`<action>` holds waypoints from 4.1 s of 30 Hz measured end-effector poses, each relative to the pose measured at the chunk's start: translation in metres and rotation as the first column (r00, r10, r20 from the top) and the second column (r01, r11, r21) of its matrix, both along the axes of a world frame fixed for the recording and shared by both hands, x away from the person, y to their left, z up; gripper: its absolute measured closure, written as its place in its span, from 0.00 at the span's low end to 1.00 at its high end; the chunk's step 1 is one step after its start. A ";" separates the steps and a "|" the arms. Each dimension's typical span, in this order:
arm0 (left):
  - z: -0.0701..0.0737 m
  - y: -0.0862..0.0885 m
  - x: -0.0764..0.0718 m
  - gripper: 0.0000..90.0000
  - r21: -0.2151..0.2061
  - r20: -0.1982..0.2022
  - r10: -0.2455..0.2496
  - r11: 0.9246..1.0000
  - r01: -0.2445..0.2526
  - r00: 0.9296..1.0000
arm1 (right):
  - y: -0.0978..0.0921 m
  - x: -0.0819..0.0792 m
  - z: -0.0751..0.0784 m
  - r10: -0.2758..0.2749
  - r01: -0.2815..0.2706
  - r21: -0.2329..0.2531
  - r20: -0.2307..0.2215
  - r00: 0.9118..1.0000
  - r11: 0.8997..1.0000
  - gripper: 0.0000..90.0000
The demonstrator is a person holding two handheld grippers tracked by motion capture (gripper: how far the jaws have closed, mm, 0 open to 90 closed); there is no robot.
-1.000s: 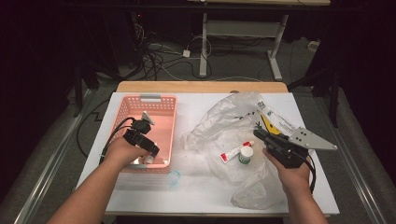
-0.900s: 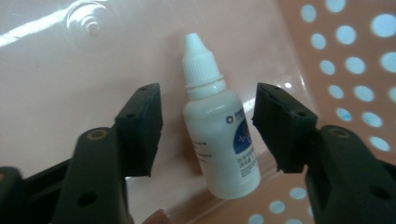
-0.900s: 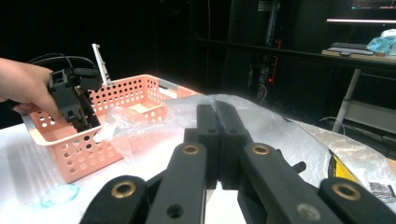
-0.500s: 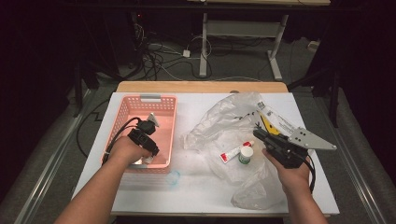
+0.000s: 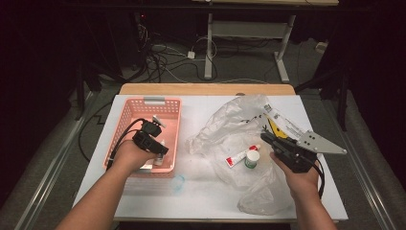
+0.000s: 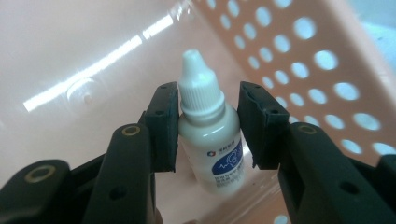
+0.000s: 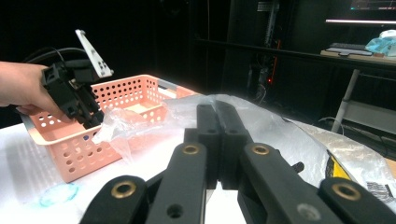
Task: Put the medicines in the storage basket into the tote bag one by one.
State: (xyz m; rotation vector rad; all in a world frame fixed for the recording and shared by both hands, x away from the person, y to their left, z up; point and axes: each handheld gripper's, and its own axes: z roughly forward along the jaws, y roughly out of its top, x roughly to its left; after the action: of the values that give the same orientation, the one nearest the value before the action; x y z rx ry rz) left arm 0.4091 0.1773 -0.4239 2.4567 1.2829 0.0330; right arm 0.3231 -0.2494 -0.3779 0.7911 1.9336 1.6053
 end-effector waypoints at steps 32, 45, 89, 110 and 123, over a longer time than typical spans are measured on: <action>0.018 0.017 -0.065 0.65 -0.220 0.370 0.090 0.975 -0.007 0.925 | 0.002 0.000 -0.002 0.004 -0.004 -0.008 -0.004 1.000 1.000 1.00; 0.013 0.018 -0.088 0.65 -0.257 0.471 0.125 0.966 0.001 0.873 | 0.005 0.000 -0.005 0.007 -0.007 -0.016 -0.011 1.000 1.000 1.00; 0.025 -0.069 -0.113 0.65 -0.340 0.505 -0.016 0.915 0.216 0.863 | 0.006 -0.001 -0.003 0.011 -0.011 -0.013 -0.002 1.000 1.000 1.00; 0.015 -0.128 -0.093 0.65 -0.312 0.521 -0.080 0.909 0.277 0.850 | 0.007 -0.002 -0.003 0.018 -0.018 -0.013 0.001 1.000 1.000 1.00; 0.009 -0.158 -0.073 0.65 -0.279 0.537 -0.094 0.918 0.281 0.838 | 0.010 0.000 -0.003 0.020 -0.020 -0.007 -0.002 1.000 1.000 1.00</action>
State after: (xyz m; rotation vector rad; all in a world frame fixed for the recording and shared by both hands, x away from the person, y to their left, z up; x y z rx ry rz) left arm 0.3362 0.0189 -0.4153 2.0552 0.7301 0.3582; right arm 0.3229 -0.2399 -0.3813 0.7727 1.9535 1.6095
